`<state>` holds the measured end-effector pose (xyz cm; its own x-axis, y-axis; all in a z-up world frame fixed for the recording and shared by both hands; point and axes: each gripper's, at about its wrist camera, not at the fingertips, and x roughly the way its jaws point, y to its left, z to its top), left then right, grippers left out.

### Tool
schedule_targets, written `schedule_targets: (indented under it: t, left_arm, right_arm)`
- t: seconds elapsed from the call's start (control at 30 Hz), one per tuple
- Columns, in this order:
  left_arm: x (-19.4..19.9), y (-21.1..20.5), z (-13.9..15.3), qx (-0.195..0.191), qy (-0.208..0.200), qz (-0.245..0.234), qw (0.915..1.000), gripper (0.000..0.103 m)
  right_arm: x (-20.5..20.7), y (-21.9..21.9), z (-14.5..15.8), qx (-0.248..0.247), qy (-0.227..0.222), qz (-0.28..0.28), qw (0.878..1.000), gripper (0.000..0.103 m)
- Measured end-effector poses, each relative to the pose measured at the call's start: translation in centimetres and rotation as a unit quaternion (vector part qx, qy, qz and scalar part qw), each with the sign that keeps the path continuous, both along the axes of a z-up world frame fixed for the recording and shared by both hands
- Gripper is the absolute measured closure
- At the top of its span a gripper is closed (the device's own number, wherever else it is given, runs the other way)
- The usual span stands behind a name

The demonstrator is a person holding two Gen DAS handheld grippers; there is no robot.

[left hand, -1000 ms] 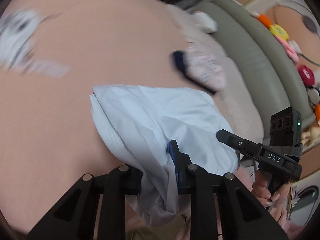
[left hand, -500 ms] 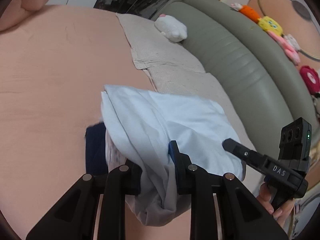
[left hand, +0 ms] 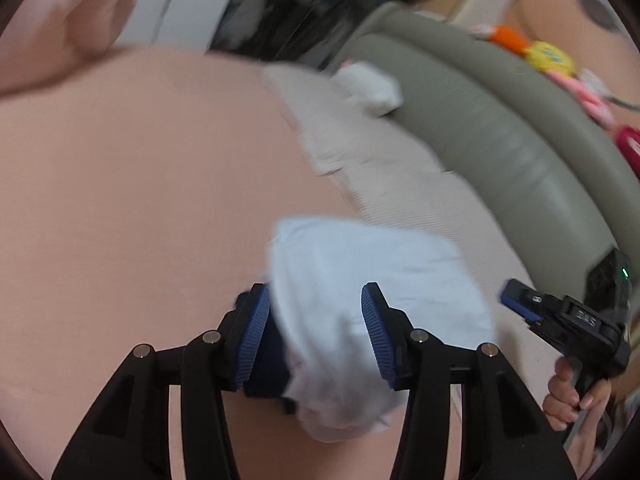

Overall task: Fold clothes
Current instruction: 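Carry the folded shirt with the left gripper onto the pink folded clothes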

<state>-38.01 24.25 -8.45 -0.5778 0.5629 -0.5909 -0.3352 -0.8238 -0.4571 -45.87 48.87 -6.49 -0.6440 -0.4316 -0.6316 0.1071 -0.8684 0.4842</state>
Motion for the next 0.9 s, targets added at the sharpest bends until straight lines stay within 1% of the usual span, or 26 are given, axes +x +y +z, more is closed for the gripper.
schedule_targets:
  t: [0.03,0.1,0.13,0.2,0.27,0.3,0.33,0.43,0.47,0.5,0.53,0.6,0.67,0.7,0.77,0.83,0.87,0.9]
  left_arm:
    - [0.2,1.1,0.3,-0.005,0.003,-0.023,0.9997,0.055]
    - [0.3,3.4,0.2,-0.024,0.003,-0.061,0.9978,0.059]
    - [0.2,4.5,-0.3,-0.037,-0.004,-0.074,0.9965,0.059]
    - [-0.4,6.2,-1.9,-0.076,-0.032,-0.083,0.9931,0.06]
    - [-0.8,7.3,-3.0,-0.105,-0.042,-0.086,0.9898,0.063]
    - [-0.9,7.5,-3.3,-0.11,-0.044,-0.088,0.989,0.063]
    - [-0.9,7.4,-3.4,-0.108,-0.044,-0.09,0.9891,0.063]
    - [-0.9,6.4,-3.3,-0.111,-0.044,-0.086,0.9891,0.063]
    - [-0.8,5.8,-2.9,-0.117,-0.043,-0.079,0.9891,0.063]
    - [-0.6,5.0,-2.3,-0.122,-0.039,-0.069,0.9894,0.065]
    - [-0.6,4.4,-1.6,-0.12,-0.032,-0.065,0.9901,0.065]
    - [-0.7,4.3,0.0,-0.105,-0.009,-0.073,0.9918,0.064]
    - [-1.2,5.6,1.1,-0.115,0.015,-0.088,0.9894,0.064]
    - [-1.6,6.4,1.3,-0.124,0.019,-0.092,0.9878,0.064]
    - [-2.8,7.5,0.4,-0.149,0.005,-0.092,0.9846,0.064]
    - [-4.0,7.8,-1.7,-0.174,-0.033,-0.087,0.9803,0.064]
    - [-4.4,7.5,-2.4,-0.168,-0.048,-0.083,0.9812,0.064]
    - [-4.5,6.9,-2.4,-0.148,-0.058,-0.078,0.9841,0.064]
  right_arm:
    - [0.3,-0.7,0.4,0.005,0.002,0.013,1.0,0.075]
    - [0.3,-2.9,0.4,0.042,0.0,0.043,0.998,0.076]
    - [0.2,-4.0,-0.2,0.062,-0.01,0.053,0.997,0.077]
    - [-0.2,-5.8,-1.5,0.104,-0.033,0.064,0.992,0.078]
    - [-0.3,-6.7,-2.7,0.167,-0.032,0.054,0.984,0.09]
    - [-0.4,-6.8,-3.1,0.19,-0.03,0.05,0.98,0.092]
    - [-0.4,-6.6,-3.5,0.199,-0.031,0.048,0.978,0.097]
    - [-0.5,-5.3,-3.9,0.215,-0.03,0.031,0.976,0.097]
    - [-0.6,-5.1,-3.9,0.212,-0.03,0.028,0.976,0.087]
    - [-0.8,-5.0,-3.8,0.207,-0.031,0.026,0.977,0.077]
    - [-0.9,-5.0,-3.7,0.202,-0.031,0.025,0.979,0.074]
    - [-1.1,-4.8,-3.6,0.192,-0.033,0.021,0.981,0.074]
    - [-1.4,-4.7,-3.4,0.182,-0.034,0.017,0.983,0.074]
    - [-1.5,-4.6,-3.3,0.177,-0.035,0.016,0.984,0.074]
    - [-1.7,-4.5,-3.1,0.166,-0.036,0.012,0.985,0.072]
    - [-2.0,-4.3,-3.0,0.156,-0.037,0.008,0.987,0.073]
    - [-2.3,-4.3,-3.4,0.153,-0.045,0.006,0.987,0.072]
    - [-2.7,-4.2,-4.0,0.151,-0.056,0.003,0.987,0.072]
